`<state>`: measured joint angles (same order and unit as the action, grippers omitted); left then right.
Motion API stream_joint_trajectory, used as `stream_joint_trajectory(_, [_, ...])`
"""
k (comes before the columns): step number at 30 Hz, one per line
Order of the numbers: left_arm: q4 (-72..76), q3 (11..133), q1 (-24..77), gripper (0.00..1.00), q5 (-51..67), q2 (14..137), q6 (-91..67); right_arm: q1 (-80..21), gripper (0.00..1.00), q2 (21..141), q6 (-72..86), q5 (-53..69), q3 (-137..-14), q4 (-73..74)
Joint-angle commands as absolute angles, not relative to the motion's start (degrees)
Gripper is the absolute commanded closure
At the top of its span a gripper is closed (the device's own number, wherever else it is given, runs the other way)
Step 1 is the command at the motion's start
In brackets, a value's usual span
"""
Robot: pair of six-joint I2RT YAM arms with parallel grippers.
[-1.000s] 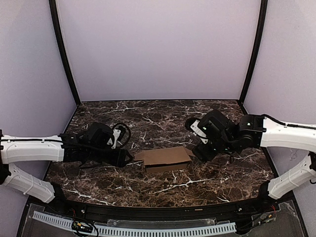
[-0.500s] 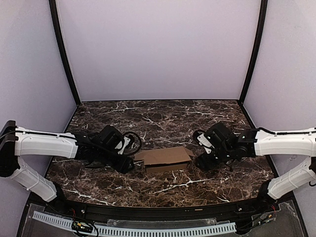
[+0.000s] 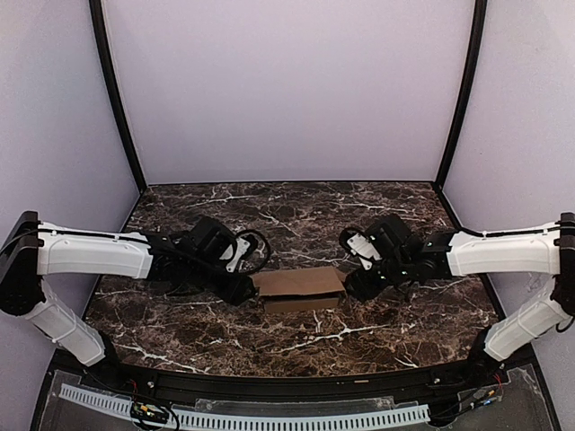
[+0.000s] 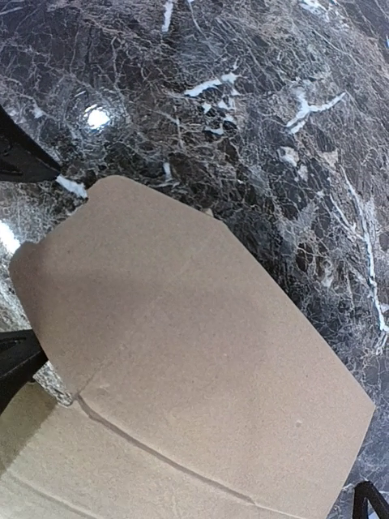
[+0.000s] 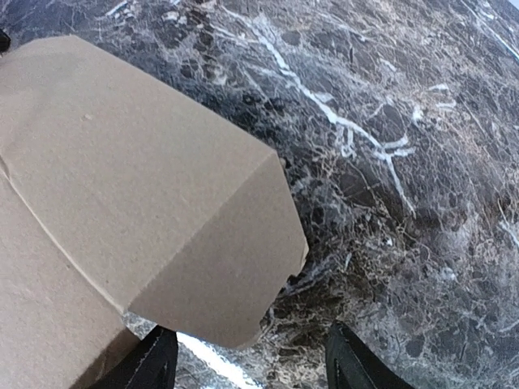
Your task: Fold the paper box
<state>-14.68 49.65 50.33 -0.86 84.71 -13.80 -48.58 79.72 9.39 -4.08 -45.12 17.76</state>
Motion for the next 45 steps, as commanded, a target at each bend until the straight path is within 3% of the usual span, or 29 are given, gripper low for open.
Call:
stream_joint_trajectory(1, [-13.4,51.8,50.0,0.39,-0.2,85.3,-12.4,-47.8,0.42,80.8,8.0,-0.9,-48.2,13.9])
stream_joint_trajectory(17, [-13.7,58.5,50.0,0.44,5.6,88.1,-15.1,-47.5,0.79,85.1,9.9,4.1,-54.8,14.2])
stream_joint_trajectory(32, [-20.0,62.6,50.0,0.46,5.1,87.5,-17.7,-47.5,0.96,85.4,13.3,6.6,-57.9,17.0])
stream_joint_trajectory(45, [-16.4,64.4,50.0,0.48,10.1,88.8,-25.1,-47.5,0.97,86.2,17.6,12.1,-60.8,16.8])
